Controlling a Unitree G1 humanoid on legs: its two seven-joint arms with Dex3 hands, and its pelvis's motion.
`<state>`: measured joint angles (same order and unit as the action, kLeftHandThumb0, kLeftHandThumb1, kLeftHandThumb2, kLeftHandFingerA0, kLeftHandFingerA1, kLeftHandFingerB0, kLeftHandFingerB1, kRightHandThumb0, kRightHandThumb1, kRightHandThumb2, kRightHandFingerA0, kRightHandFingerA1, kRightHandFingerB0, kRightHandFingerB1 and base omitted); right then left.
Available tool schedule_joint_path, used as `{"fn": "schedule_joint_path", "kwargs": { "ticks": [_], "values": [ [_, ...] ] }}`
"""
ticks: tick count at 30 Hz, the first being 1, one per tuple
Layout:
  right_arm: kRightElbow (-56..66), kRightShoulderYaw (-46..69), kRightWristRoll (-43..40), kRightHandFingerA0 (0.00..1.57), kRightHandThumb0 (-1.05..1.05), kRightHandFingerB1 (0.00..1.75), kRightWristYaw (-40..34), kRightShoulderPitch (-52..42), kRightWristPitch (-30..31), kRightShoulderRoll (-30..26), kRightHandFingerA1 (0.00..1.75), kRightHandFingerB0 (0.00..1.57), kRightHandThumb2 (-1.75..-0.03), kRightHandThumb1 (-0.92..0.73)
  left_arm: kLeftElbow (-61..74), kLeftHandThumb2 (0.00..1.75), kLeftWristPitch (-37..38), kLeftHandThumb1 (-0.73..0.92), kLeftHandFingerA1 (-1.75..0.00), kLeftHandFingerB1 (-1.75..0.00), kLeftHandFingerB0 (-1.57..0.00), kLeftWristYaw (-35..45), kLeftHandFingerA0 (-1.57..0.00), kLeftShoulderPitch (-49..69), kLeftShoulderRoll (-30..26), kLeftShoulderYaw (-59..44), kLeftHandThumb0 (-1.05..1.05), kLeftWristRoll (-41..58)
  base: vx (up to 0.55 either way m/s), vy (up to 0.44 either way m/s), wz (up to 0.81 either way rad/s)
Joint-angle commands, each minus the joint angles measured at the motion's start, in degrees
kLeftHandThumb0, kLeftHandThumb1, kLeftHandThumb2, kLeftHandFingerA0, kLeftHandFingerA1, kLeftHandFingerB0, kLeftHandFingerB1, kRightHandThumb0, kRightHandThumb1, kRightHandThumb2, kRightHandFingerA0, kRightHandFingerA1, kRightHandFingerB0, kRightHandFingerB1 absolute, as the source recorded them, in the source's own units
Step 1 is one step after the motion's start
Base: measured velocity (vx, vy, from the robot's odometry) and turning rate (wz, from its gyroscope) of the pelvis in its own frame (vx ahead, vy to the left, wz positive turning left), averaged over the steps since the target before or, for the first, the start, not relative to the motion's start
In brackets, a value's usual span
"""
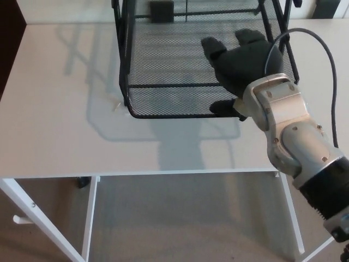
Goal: The robot walk towards a table in front and then pushes a layer of a file tray back to its original position using its right hand
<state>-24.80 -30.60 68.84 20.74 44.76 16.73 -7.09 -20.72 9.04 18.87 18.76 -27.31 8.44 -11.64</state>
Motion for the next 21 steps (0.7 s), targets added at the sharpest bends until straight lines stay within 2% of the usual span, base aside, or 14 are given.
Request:
{"fn": "schedule_joint_path", "kwargs": {
  "ticks": [1, 2, 4, 5, 6, 7, 8, 10, 11, 12, 14, 15, 16, 21],
  "values": [
    [-3.13, 0.03, -2.83, 0.00, -0.81, 0.01, -2.04, -1.97, 0.54, -1.85, 0.00, 0.00, -0.60, -0.65, 0.43, 0.59, -1.51, 0.63, -0.43, -0.36, -0.43, 0.70, -0.65, -0.26, -1.02, 0.19, -0.34, -0.92, 0.00, 0.000, 0.00],
    [-2.57, 0.12, -3.18, 0.00, -0.81, 0.01, -2.26, -2.11, 0.28, -2.18, 0.00, 0.00, -0.60, -0.65, 0.43, 0.59, -1.62, 0.63, -0.43, -0.36, -0.43, 0.79, -0.65, -0.44, -1.01, 0.18, -0.34, -0.92, 0.00, 0.000, 0.00],
    [2.42, 0.03, -3.27, 0.00, -0.90, 0.02, -1.96, -2.75, -0.44, -3.40, 0.01, 0.00, -0.94, -0.57, 0.19, 0.59, -1.74, 0.63, -0.43, -0.36, -0.43, 1.04, -0.65, -0.90, -1.09, 0.29, -0.35, -1.04, 0.00, 0.000, 0.00],
    [3.66, 0.01, -3.34, 0.00, -0.90, 0.02, -1.83, -2.68, -0.64, -3.80, 0.01, 0.00, -0.94, -0.57, 0.02, 0.59, -1.84, 0.63, -0.43, -0.36, -0.43, 1.12, -0.65, -1.37, -1.17, 0.34, -0.35, -1.19, 0.00, 0.000, 0.00],
    [8.49, -0.53, -2.46, 0.00, -0.85, 0.00, -1.65, -2.60, -2.19, -5.43, 0.00, 0.00, -0.62, -0.71, -0.29, 0.59, -2.03, 0.62, -0.44, -0.36, -0.44, 1.15, -0.68, -1.55, -0.98, 0.27, -0.35, -1.05, 0.00, 0.000, 0.00],
    [10.55, -0.80, -2.11, 0.00, -0.85, 0.00, -1.55, -2.60, -2.80, -6.15, 0.00, 0.00, -0.62, -0.71, -0.41, 0.59, -2.10, 0.62, -0.44, -0.36, -0.44, 1.17, -0.68, -1.59, -0.89, 0.23, -0.35, -0.99, 0.00, 0.000, 0.00],
    [13.96, -0.63, -2.32, 0.00, -0.86, 0.07, -2.56, -2.95, -3.84, -6.88, 0.07, 0.00, -0.96, -0.56, -0.30, 0.81, -2.15, 0.53, -0.58, -0.48, -0.38, 1.01, -0.63, -1.51, -0.89, 0.42, -0.44, -1.38, 0.00, 0.000, 0.00],
    [18.76, 0.02, -3.41, 0.00, -0.85, 0.08, -2.38, -3.29, -4.67, -7.34, 0.08, 0.00, -0.95, -0.56, -0.25, 0.80, -2.17, 0.53, -0.58, -0.48, -0.39, 0.99, -0.63, -1.21, -0.70, 0.42, -0.43, -1.26, 0.00, 0.000, 0.00],
    [21.70, 0.44, -3.94, 0.00, -0.81, 0.02, -1.00, -3.15, -4.64, -7.32, 0.03, 0.00, -0.67, -0.68, -0.23, 0.80, -2.22, 0.53, -0.58, -0.48, -0.39, 1.02, -0.63, -1.02, -0.61, 0.38, -0.43, -1.15, 0.00, 0.000, 0.00],
    [26.39, 1.39, -5.27, 0.00, -0.85, 0.08, 1.35, -2.28, -4.97, -7.28, 0.09, 0.00, -0.96, -0.58, -0.28, 0.80, -2.15, 0.53, -0.58, -0.48, -0.39, 1.05, -0.63, -0.80, -0.68, 0.39, -0.43, -1.17, 0.00, 0.000, 0.00],
    [30.22, 2.36, -6.42, 0.00, -0.86, 0.07, 3.72, -1.41, -4.81, -7.18, 0.08, 0.00, -0.97, -0.59, -0.34, 0.80, -1.94, 0.53, -0.58, -0.48, -0.39, 1.24, -0.62, -0.69, -0.76, 0.39, -0.43, -1.08, 0.00, 0.000, 0.00],
    [31.96, 3.17, -7.41, 0.00, -0.84, 0.08, 4.35, -1.04, -4.74, -6.99, 0.09, 0.00, -0.96, -0.58, -0.42, 0.59, -1.62, 0.62, -0.45, -0.36, -0.43, 1.35, -0.66, -0.69, -0.93, 0.52, -0.35, -1.21, 0.00, 0.000, 0.00],
    [34.56, 4.21, -8.36, 0.00, -0.85, 0.07, 6.29, -0.27, -4.15, -6.82, 0.08, 0.00, -0.97, -0.60, -0.28, 0.81, -1.38, 0.54, -0.57, -0.48, -0.38, 1.35, -0.60, -0.48, -1.06, 0.59, -0.43, -1.34, 0.00, 0.000, 0.00],
    [41.41, 8.37, -10.71, 0.00, -0.86, 0.06, 11.00, 3.42, -2.35, -6.69, 0.07, 0.00, -0.98, -0.63, 0.18, 0.81, -1.78, 0.55, -0.57, -0.48, -0.38, 1.11, -0.60, -0.59, -1.26, 1.11, -0.43, -2.25, 0.00, 0.000, 0.00]
  ]
}}
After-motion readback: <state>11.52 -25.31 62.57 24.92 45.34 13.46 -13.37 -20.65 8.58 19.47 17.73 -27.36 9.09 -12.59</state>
